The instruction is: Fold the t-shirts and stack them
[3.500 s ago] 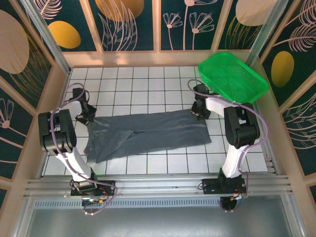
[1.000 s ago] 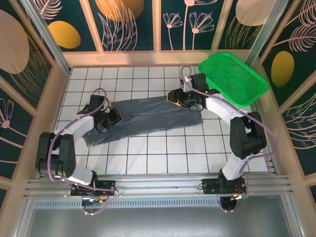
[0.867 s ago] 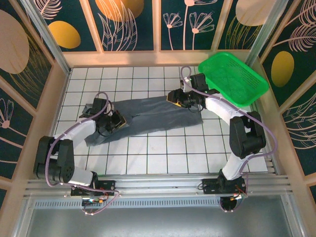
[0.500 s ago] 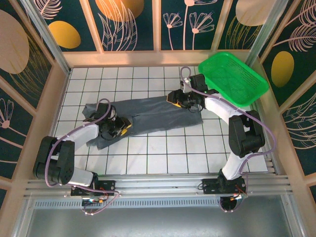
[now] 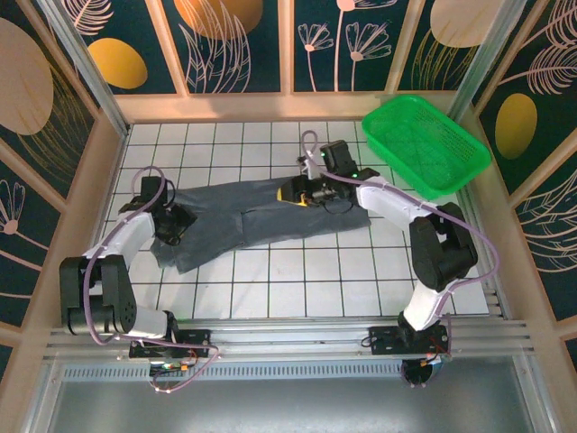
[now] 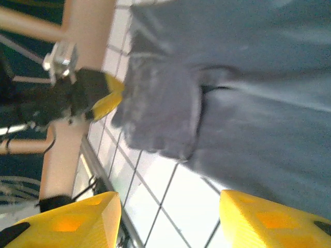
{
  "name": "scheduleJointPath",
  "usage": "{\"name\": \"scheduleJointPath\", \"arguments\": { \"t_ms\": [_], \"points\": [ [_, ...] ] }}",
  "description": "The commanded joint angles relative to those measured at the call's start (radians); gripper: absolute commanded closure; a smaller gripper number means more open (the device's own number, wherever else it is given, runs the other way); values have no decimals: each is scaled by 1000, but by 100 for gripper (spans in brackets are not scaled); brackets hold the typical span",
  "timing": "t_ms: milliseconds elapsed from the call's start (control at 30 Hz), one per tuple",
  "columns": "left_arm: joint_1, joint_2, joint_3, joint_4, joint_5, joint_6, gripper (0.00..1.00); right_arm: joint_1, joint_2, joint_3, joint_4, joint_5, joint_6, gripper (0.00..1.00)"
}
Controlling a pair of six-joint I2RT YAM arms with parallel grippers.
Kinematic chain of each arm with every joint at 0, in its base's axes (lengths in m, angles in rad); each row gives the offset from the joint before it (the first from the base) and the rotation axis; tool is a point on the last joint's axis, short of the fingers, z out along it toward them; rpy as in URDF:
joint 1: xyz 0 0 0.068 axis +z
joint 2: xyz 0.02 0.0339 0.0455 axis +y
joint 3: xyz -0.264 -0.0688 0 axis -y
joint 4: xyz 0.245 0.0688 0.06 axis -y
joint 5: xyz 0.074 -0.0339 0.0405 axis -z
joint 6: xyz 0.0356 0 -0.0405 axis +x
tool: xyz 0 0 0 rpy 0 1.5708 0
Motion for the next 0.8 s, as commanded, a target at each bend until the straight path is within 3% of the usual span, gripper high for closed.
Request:
{"name": "scheduleJointPath", "arguments": {
  "t_ms": [0, 433, 633, 767],
  "points": [
    [33, 42, 5, -57, -98, 100, 52, 31, 24, 46, 27, -81, -49, 46],
    [69, 104, -27, -16, -162, 155, 50, 42, 39, 64, -14, -85, -76, 46],
    [69, 105, -66, 38, -91, 154, 50, 42, 55, 78, -14, -87, -70, 46],
    [69, 84, -70, 55, -65, 138, 58, 41, 63, 83, -15, -84, -67, 46]
  ]
}}
